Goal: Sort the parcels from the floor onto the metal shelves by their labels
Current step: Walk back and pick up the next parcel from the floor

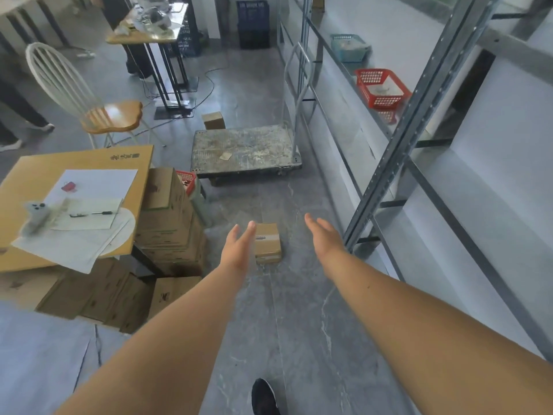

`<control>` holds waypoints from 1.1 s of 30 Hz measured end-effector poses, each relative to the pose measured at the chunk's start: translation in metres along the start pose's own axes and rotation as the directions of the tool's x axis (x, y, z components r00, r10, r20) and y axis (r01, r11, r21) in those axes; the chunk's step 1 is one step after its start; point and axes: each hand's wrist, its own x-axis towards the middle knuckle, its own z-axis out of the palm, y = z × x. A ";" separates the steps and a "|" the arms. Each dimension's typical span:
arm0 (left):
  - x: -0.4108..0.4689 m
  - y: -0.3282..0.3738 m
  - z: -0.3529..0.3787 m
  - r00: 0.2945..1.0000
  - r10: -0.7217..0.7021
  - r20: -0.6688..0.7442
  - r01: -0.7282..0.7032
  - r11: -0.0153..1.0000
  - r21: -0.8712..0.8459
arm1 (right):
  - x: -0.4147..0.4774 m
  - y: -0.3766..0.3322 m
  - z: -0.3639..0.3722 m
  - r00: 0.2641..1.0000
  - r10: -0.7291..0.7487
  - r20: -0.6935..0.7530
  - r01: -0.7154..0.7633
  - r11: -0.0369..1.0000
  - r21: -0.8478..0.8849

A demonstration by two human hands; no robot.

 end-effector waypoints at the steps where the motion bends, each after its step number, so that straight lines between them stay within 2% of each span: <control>1: 0.010 0.005 -0.005 1.000 -0.002 -0.004 0.002 1.000 0.003 | 0.007 -0.004 0.006 1.000 0.005 0.000 -0.005 1.000 0.002; 9: 0.087 0.031 -0.028 0.999 -0.025 -0.029 0.027 0.998 0.057 | 0.063 -0.022 0.042 0.999 0.046 0.002 -0.046 0.999 0.009; 17: 0.175 0.047 -0.003 0.996 -0.080 -0.044 0.082 0.995 0.063 | 0.162 -0.032 0.047 0.991 0.132 0.025 -0.131 0.991 -0.019; 27: 0.283 0.053 0.062 0.965 -0.245 -0.093 0.253 0.964 0.087 | 0.306 -0.046 0.041 0.952 0.299 0.063 -0.297 0.954 -0.043; 33: 0.345 0.029 0.088 0.931 -0.354 -0.094 0.362 0.928 0.091 | 0.364 -0.022 0.065 0.912 0.403 0.079 -0.404 0.915 -0.008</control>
